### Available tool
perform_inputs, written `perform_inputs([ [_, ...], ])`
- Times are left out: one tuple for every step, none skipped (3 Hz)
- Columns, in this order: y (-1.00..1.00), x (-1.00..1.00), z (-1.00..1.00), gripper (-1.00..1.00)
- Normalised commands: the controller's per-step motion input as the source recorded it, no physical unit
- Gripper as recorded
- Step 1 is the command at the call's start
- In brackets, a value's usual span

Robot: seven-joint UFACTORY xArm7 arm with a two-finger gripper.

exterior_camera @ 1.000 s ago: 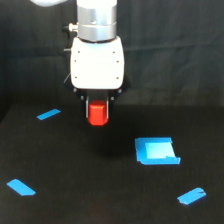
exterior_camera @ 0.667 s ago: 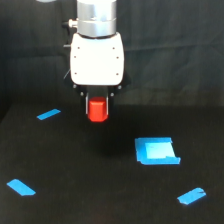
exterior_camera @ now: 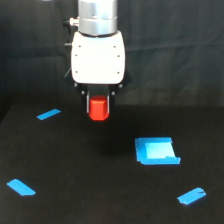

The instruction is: Pick up the red object from the table

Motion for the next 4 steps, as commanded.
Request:
perform_inputs([
  [0.04, 0.09, 0.03, -0.97],
  [0.08, 0.05, 0.02, -1.0],
  [0.0, 0.01, 0.03, -1.0],
  [0.04, 0.04, 0.01, -0.99],
])
